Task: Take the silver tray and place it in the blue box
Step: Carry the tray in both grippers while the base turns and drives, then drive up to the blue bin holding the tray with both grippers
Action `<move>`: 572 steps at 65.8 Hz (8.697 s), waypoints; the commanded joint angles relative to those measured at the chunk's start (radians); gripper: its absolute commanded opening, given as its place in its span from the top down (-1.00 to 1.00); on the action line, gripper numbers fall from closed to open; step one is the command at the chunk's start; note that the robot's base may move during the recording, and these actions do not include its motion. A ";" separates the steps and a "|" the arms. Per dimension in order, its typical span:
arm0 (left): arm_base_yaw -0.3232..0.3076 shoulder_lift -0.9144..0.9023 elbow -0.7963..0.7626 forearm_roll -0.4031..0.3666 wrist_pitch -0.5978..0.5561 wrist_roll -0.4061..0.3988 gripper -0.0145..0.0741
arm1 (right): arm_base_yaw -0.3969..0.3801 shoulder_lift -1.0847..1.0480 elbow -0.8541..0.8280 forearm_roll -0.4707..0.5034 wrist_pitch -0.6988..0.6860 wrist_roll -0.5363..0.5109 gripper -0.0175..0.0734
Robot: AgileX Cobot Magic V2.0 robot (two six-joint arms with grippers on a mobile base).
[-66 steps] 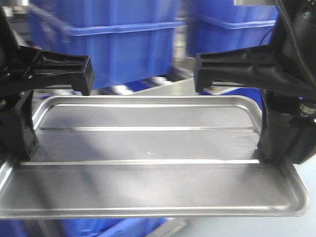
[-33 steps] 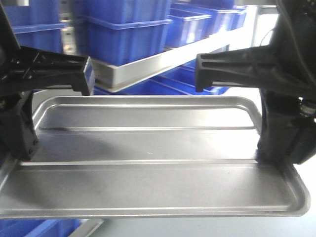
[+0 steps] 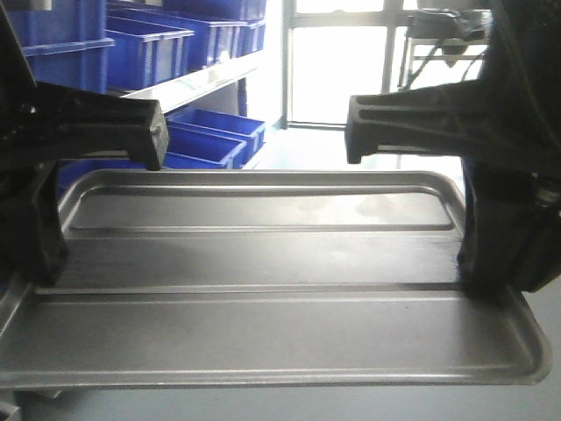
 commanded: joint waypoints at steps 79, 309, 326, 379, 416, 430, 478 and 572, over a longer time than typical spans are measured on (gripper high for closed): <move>-0.015 -0.033 -0.027 0.004 -0.056 -0.009 0.70 | 0.001 -0.031 -0.030 -0.028 -0.063 0.006 0.49; -0.011 -0.033 -0.027 0.007 -0.048 -0.009 0.70 | 0.001 -0.031 -0.030 -0.028 -0.059 0.006 0.49; -0.011 -0.033 -0.027 0.007 -0.048 -0.009 0.70 | 0.001 -0.031 -0.030 -0.028 -0.059 0.006 0.49; -0.011 -0.033 -0.027 0.007 -0.048 -0.009 0.70 | 0.001 -0.031 -0.030 -0.028 -0.059 0.006 0.49; -0.011 -0.033 -0.027 0.007 -0.048 -0.009 0.70 | 0.001 -0.031 -0.030 -0.028 -0.059 0.006 0.49; -0.011 -0.033 -0.027 0.007 -0.048 -0.009 0.70 | 0.001 -0.031 -0.030 -0.028 -0.059 0.006 0.49; -0.011 -0.033 -0.027 0.007 -0.048 -0.009 0.70 | 0.001 -0.031 -0.030 -0.028 -0.059 0.006 0.49; -0.011 -0.033 -0.027 0.007 -0.048 -0.009 0.70 | 0.001 -0.031 -0.030 -0.028 -0.059 0.006 0.49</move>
